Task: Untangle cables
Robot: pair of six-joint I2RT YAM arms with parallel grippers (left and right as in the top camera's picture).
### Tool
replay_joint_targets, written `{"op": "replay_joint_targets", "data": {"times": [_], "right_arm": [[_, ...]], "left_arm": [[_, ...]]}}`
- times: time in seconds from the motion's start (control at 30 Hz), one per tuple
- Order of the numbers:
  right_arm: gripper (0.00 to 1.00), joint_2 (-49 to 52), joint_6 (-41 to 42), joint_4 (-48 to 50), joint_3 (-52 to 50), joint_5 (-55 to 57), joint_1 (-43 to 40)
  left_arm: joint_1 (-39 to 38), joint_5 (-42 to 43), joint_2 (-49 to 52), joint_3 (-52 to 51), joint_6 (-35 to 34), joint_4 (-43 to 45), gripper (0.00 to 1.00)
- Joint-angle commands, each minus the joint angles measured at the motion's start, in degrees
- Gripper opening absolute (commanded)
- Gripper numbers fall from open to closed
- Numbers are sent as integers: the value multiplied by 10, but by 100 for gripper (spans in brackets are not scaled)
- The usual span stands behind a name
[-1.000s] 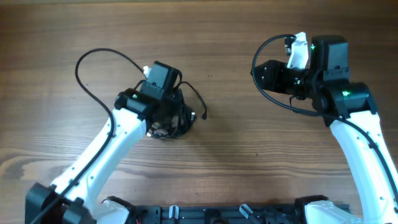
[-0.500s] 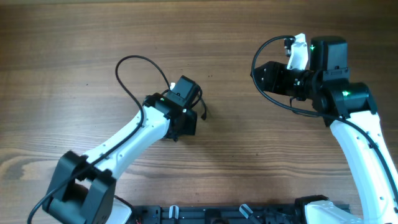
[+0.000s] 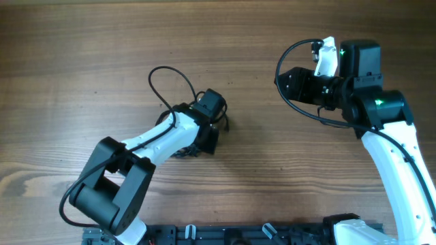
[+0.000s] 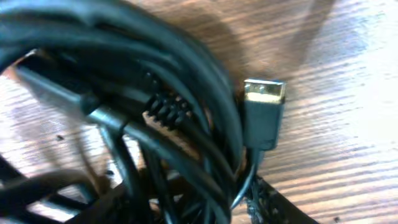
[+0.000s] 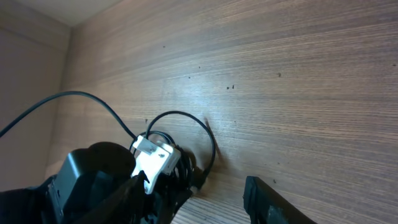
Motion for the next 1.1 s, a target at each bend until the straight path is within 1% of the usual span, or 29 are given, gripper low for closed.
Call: {"op": "replay_joint_targets", "data": {"times": [0.0,0.03,0.07,0.1,0.2,0.3,0.37,0.47,0.5,0.53,0.6,0.67,0.7,0.77,0.87,0.93,0.97,1.07], "right_arm": [[54,1,-8,2,10,10,-1],[54,1,-8,2,10,10,-1],[54,1,-8,2,10,10,-1],[54,1,-8,2,10,10,-1],[54,1,-8,6,10,10,-1],[54,1,-8,10,10,10,-1],[54,1,-8,11,10,9,-1],[54,1,-9,12,10,2,-1],[54,1,-11,12,10,-7,-1],[54,1,-24,17,10,-31,-1],[54,1,-57,37,10,-103,-1],[54,1,-73,60,10,-162,-1],[54,1,-72,75,10,-187,-1],[54,1,-65,97,10,-210,2],[54,3,-62,115,10,-212,22],[54,12,-61,125,10,-209,41],[54,18,-58,128,10,-201,51],[53,38,-7,136,10,-182,71]], "left_arm": [[-18,26,18,-8,4,9,31],[-18,26,18,-8,3,10,20],[-18,27,17,-7,1,13,7],[-18,27,13,-3,0,12,4],[-11,39,-10,26,-17,-5,4],[21,129,-51,73,-17,-35,4],[64,250,-81,104,-14,-58,4],[160,500,-110,122,-13,-70,4],[186,566,-110,122,-13,-71,4],[227,660,-110,122,-13,-73,4],[283,796,-107,122,-13,-71,4],[322,917,-107,122,-13,-63,4],[334,920,-107,122,-49,-64,4],[347,920,-107,122,-96,-64,4],[349,920,-107,122,-163,-60,4],[349,920,-107,123,-241,-43,4],[349,920,-107,123,-295,-30,4],[349,920,-107,123,-458,-1,4]]}}
